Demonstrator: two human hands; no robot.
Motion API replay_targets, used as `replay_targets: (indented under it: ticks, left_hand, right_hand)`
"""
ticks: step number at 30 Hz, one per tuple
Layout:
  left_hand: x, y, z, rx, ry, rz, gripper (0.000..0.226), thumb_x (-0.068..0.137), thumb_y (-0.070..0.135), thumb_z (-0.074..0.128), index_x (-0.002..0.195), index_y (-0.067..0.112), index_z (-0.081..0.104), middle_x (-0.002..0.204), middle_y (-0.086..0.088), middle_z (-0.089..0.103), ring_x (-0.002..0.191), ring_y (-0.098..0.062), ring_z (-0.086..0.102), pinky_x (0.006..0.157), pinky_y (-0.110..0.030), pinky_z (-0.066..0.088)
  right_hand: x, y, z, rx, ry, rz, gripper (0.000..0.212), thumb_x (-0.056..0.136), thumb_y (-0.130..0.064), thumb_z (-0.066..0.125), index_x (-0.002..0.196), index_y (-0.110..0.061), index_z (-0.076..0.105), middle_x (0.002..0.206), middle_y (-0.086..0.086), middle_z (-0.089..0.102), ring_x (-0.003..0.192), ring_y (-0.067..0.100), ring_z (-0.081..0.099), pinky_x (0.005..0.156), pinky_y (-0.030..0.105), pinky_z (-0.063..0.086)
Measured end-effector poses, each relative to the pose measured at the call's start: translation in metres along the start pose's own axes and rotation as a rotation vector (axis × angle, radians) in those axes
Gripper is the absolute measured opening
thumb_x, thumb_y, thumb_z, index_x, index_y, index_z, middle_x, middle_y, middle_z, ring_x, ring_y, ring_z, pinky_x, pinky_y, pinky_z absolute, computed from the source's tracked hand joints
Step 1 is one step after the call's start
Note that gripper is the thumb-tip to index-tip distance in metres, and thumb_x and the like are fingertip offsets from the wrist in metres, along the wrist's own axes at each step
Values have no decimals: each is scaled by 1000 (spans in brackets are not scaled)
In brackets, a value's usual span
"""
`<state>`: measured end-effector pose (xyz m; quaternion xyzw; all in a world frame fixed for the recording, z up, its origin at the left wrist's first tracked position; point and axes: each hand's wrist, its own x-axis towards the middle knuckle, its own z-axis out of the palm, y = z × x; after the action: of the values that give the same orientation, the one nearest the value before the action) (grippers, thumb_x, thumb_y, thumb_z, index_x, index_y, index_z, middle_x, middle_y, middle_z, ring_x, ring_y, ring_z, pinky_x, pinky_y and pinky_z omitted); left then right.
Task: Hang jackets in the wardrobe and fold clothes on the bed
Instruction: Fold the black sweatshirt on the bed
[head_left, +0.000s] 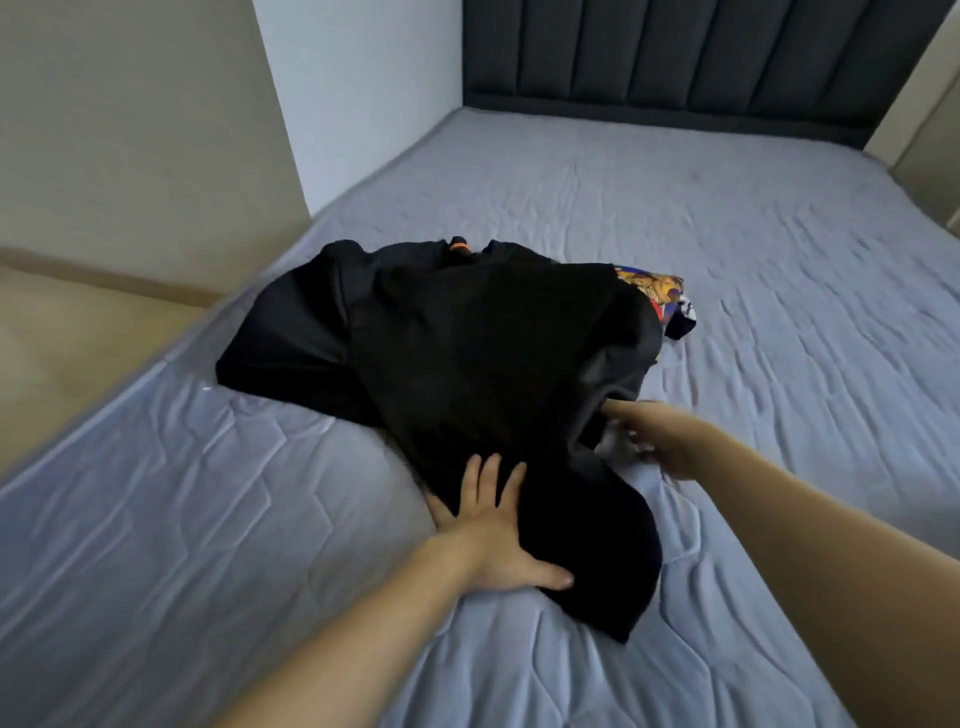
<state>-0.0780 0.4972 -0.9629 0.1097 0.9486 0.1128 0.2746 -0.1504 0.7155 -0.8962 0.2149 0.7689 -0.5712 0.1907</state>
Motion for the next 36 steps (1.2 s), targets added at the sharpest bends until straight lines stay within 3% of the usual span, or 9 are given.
replay_targets:
  ticks: [5,9,15,19,23,26,30,33,36]
  left_hand:
    - [17,-14,30,14,373,138,108,62,80,40,150,33,-2,157,11,-14,143,-15,-27,111,-65,2]
    - [14,-13,26,-3,426,131,86,71,66,38,146,30,19,154,9,4,144,-17,-7,113,-56,12]
    - [-29,13,4,-385,555,66,44,84,8,49,125,23,57,121,0,48,117,-26,45,98,-31,39]
    - [-80,-22,-62,-550,434,87,51,75,-12,42,99,22,73,105,-6,70,106,-23,62,82,-19,42]
    - [-137,-64,-112,148,430,-234,36,81,16,50,114,31,52,130,-5,48,121,-28,44,105,-47,35]
    - [-165,-52,-68,219,386,-134,63,66,44,61,120,34,29,129,2,20,129,-29,23,106,-68,20]
    - [-166,-33,42,230,-10,-109,109,65,57,63,151,40,-3,159,2,-19,147,-30,-16,106,-73,-3]
    - [-151,-21,58,408,231,-142,95,83,43,57,151,41,-9,160,-10,-12,144,-40,6,105,-68,20]
    - [-149,-8,48,626,439,-52,78,91,14,50,152,33,6,149,-16,18,114,-36,44,74,-41,44]
  right_hand:
    - [30,-10,17,251,-56,-135,28,83,-16,73,110,-12,66,95,9,73,79,24,70,59,28,53]
    - [15,-4,18,382,-22,-228,14,87,-10,67,101,-13,67,83,2,76,76,16,73,58,22,55]
    - [-76,-23,-35,58,227,-269,21,82,-12,70,103,-10,65,87,9,70,76,23,69,66,32,56]
    - [-140,-32,-86,-486,111,147,33,79,-27,76,97,-2,64,87,16,73,77,32,71,68,37,59]
    - [-171,-11,-72,-689,-125,412,57,69,-58,77,87,-9,57,75,9,63,53,22,56,54,24,50]
    - [-157,43,-37,-553,-24,246,85,77,-74,58,137,-16,42,143,16,45,117,38,55,96,48,48]
    - [-135,118,4,-531,458,10,89,87,-70,42,154,-23,9,155,17,25,140,38,26,116,45,20]
    - [-131,141,12,-589,723,-118,78,92,-67,29,152,-19,18,155,18,23,141,37,19,114,47,15]
    - [-132,149,2,-716,764,-72,68,96,-58,26,150,-19,21,147,20,37,136,39,30,112,51,16]
